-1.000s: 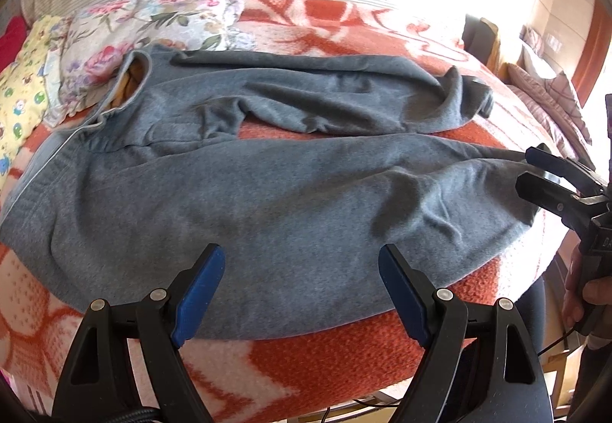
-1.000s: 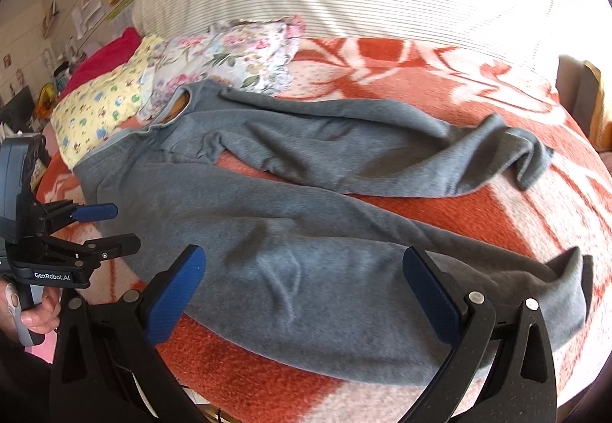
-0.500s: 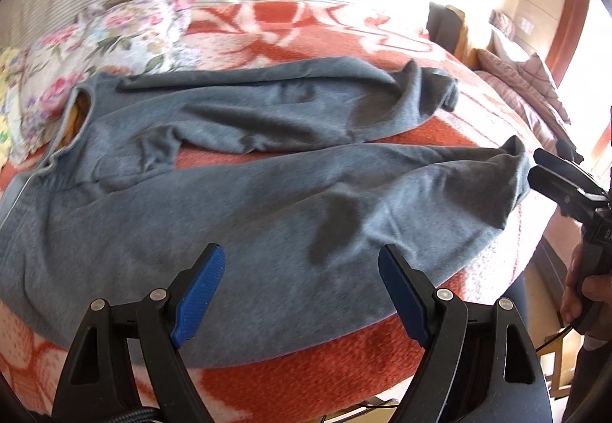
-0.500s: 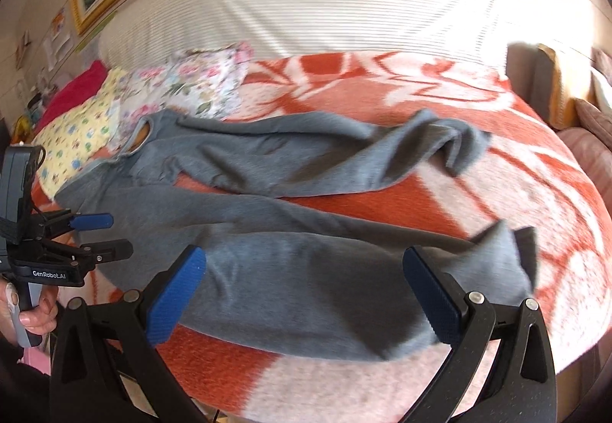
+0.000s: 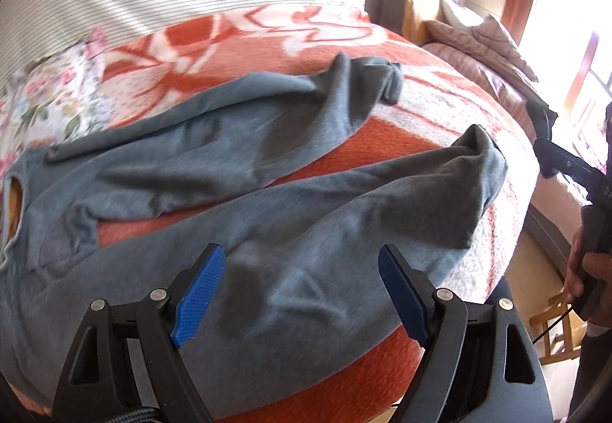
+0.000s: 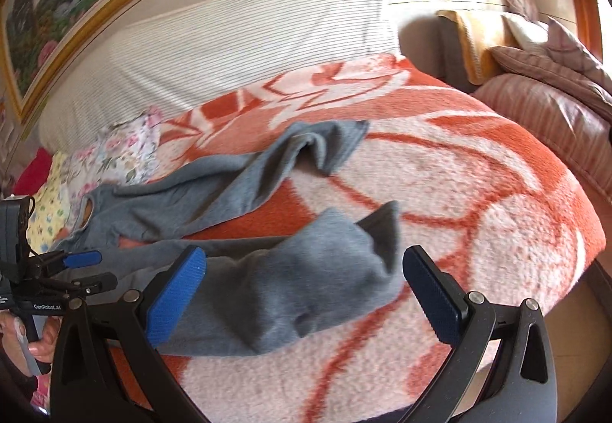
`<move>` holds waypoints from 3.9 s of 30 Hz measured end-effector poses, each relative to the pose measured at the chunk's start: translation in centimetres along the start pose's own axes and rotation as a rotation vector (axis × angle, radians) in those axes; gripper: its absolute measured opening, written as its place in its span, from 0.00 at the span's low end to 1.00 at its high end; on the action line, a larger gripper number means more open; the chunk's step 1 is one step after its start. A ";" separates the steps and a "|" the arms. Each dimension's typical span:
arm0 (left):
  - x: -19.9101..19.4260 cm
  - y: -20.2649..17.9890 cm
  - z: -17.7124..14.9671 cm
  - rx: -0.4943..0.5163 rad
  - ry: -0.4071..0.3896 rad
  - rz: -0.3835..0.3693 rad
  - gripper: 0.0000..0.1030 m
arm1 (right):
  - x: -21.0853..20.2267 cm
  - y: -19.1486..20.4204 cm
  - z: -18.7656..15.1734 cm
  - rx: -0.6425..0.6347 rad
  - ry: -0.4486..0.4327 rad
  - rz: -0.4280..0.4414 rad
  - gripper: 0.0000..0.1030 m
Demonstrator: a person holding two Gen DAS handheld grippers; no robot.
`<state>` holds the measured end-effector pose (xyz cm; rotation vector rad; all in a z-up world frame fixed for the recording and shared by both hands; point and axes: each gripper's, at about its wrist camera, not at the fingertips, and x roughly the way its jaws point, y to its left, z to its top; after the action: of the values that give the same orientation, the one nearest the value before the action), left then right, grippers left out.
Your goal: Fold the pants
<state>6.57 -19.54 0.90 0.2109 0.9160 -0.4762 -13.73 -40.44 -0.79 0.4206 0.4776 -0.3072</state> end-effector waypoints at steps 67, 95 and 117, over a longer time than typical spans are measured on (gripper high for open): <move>14.8 -12.4 10.9 0.279 0.171 -0.277 0.52 | 1.4 -14.4 -1.6 0.289 0.018 -0.167 0.37; 16.2 4.1 17.0 0.201 0.150 -0.023 0.53 | 18.3 -7.4 13.4 0.078 0.183 0.010 0.61; 23.2 3.6 19.7 0.333 0.267 -0.097 0.42 | 23.6 -8.2 14.4 0.066 0.240 0.002 0.07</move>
<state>34.21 -30.82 -5.97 0.5451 1.1075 -0.7017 8.51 -58.55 -3.59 0.5250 0.7032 -0.2725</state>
